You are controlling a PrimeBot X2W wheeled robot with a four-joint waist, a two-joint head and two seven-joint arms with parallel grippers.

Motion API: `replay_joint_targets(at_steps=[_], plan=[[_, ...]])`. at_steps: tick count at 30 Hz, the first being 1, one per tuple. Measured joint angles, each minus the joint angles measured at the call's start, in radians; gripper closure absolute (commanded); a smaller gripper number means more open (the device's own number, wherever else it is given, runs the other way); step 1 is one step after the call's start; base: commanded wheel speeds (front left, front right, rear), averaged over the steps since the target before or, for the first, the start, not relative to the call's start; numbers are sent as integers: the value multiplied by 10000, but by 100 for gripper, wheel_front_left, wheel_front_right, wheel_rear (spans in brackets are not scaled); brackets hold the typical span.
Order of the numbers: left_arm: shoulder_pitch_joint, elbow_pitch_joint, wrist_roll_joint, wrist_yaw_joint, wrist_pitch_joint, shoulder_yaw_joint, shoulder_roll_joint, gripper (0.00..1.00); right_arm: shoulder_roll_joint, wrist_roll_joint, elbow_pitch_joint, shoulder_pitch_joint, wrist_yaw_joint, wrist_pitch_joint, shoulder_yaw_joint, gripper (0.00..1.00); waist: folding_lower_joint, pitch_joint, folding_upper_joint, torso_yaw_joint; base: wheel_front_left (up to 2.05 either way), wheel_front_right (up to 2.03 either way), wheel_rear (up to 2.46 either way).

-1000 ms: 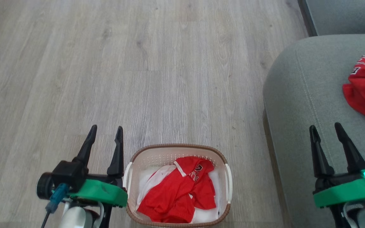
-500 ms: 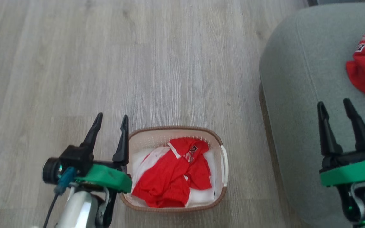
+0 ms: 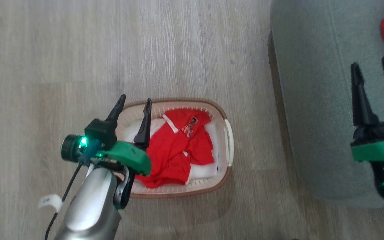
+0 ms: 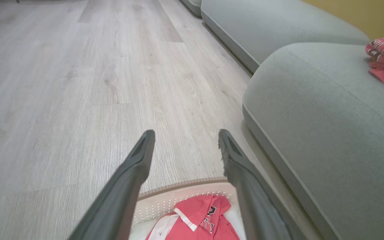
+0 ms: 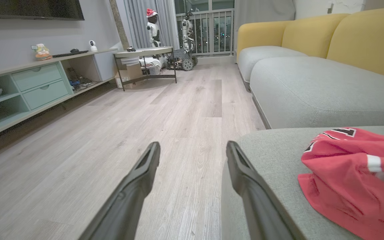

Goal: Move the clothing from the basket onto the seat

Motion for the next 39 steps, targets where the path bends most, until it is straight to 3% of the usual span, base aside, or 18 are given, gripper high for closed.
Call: replay_joint_targets(at_steps=[10,23,35,39], plan=[[-2328,3250,-815,-255,0,-1319,-31,0,-403,157,-453,-1197,0,-2,-111,0,1,1837,0,-272,0,0,0],[-4520,6230,-3333,-418,134,-3216,-42,0,-570,435,-1296,-2564,0,-35,-211,0,2,3654,0,-663,0,0,0],[-6060,7915,-4441,-138,790,-4295,-40,0,-464,435,-2431,-3580,0,-44,-337,0,1,5232,-1,-1345,0,0,0],[-6321,8270,-4698,134,989,-4391,-38,0,-259,437,-2809,-3771,2,-46,-458,0,1,5639,-1,-1575,0,0,0]])
